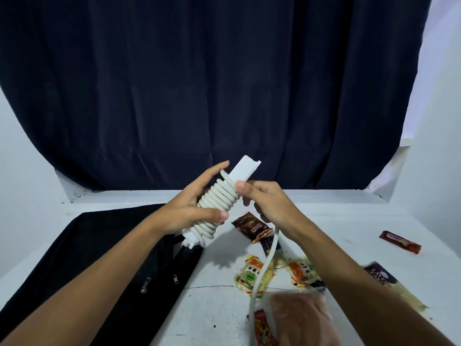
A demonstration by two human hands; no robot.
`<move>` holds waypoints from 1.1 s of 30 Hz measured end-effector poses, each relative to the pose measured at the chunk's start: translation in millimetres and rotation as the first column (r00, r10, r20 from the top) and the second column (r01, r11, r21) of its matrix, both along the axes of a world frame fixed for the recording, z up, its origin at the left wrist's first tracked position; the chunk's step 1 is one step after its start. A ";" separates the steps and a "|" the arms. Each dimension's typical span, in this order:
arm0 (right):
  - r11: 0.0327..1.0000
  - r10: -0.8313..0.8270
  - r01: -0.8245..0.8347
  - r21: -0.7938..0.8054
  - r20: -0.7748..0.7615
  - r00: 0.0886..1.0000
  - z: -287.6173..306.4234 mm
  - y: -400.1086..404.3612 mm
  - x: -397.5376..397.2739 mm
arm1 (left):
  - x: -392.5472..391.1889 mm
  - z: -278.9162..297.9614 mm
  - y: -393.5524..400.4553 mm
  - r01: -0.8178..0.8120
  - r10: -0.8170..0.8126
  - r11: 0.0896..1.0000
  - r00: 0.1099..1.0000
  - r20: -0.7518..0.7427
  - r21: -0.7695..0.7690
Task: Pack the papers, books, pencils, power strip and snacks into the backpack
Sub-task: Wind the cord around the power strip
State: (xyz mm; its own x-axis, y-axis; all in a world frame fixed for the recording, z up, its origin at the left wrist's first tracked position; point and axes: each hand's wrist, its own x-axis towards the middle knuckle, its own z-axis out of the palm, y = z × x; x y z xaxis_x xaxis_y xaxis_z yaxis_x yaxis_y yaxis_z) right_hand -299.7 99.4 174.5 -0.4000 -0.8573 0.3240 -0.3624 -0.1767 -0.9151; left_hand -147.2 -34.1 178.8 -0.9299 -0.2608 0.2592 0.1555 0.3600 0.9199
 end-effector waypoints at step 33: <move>0.996 0.091 -0.091 -0.003 -0.076 0.993 -9.7 18.6 -9.9 | 18.8 1.3 -3.0 0.399 -0.443 0.835 0.896 0.033 0.379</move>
